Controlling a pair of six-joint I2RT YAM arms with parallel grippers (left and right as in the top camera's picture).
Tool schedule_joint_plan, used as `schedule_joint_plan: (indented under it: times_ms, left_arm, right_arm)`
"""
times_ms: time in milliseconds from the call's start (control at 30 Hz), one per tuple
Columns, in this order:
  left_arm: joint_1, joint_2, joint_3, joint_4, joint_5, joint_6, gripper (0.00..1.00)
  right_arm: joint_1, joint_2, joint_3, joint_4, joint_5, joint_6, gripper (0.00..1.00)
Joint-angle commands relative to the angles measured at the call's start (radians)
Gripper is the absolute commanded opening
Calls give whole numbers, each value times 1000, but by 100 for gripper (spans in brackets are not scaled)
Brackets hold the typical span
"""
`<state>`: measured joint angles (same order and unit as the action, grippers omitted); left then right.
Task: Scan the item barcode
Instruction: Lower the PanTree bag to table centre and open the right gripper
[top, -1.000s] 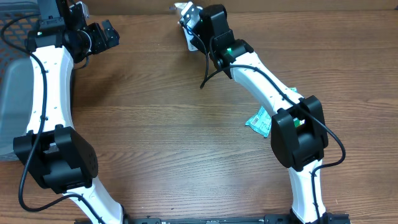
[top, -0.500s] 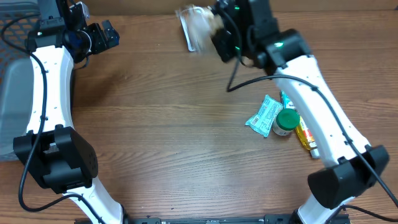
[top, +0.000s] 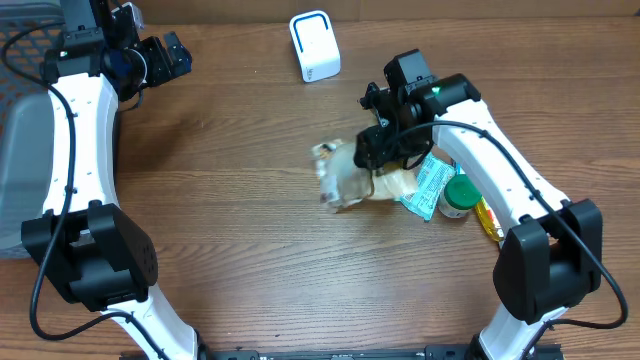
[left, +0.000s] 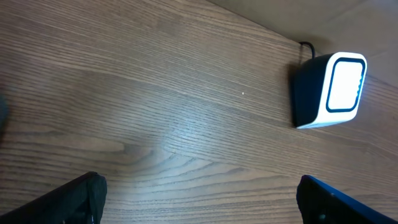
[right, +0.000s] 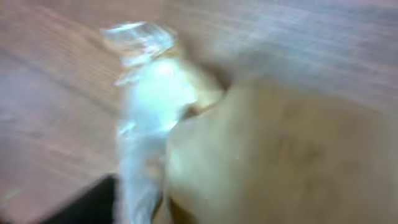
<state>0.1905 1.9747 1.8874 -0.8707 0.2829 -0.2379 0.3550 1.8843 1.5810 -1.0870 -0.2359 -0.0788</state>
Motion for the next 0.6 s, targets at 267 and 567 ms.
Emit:
schedule_joint_plan:
  times_ms: [267, 567]
  left_arm:
    - [-1, -16, 0, 0, -5, -17, 100]
    - [-1, -16, 0, 0, -5, -17, 100]
  right_arm:
    - [2, -8, -12, 172, 172, 136, 100]
    - [2, -8, -12, 278, 171, 135, 100]
